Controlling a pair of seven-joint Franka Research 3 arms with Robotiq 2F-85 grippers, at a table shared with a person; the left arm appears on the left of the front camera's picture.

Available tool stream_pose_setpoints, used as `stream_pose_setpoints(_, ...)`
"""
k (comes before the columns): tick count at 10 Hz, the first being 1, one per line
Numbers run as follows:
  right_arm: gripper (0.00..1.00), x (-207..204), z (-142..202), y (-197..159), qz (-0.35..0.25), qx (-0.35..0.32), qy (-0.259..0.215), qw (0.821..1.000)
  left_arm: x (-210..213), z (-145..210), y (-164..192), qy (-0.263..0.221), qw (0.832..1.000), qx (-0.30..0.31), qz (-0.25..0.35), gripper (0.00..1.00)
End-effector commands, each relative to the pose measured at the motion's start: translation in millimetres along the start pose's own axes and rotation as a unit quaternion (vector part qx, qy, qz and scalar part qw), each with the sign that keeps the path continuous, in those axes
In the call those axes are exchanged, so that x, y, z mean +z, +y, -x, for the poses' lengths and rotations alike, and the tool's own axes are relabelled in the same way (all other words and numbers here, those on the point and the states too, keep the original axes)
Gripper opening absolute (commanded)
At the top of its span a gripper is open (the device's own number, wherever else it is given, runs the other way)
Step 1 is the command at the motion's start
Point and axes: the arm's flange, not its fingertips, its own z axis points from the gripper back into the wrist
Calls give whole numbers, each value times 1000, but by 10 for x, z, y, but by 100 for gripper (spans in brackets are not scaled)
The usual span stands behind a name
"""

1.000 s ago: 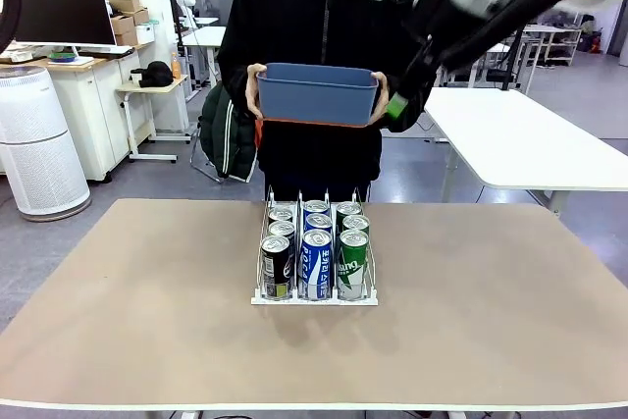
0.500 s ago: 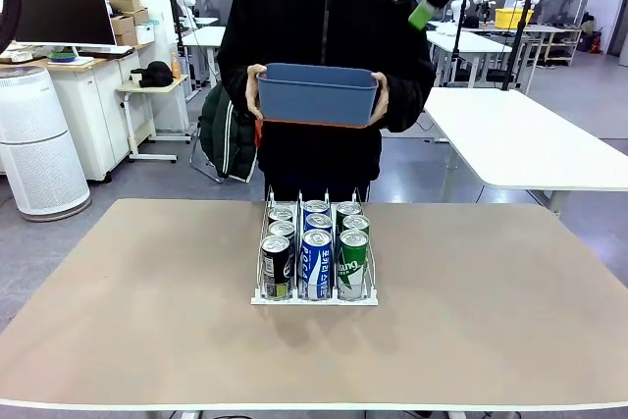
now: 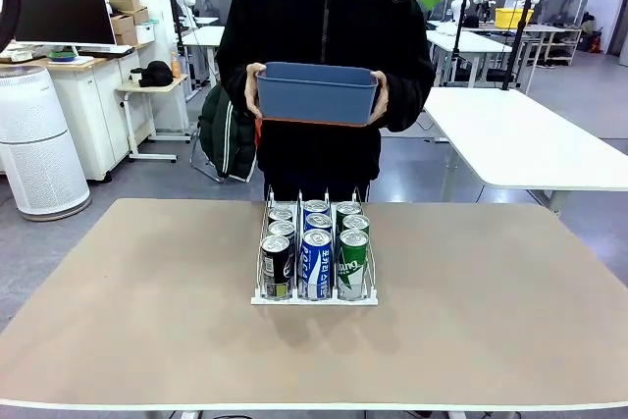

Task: Fill the beverage cans into the dispenser.
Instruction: Place the picked Sprite in the line of the Automatic Can Dispenser with the same cans.

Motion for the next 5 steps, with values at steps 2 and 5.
stream_pose_setpoints(2,100,21,12,24,2,6,-3,1000,6,17,1,0,1000,0,1,100)
stream_pose_setpoints(5,100,21,12,24,2,6,-3,1000,6,17,1,0,1000,0,1,100)
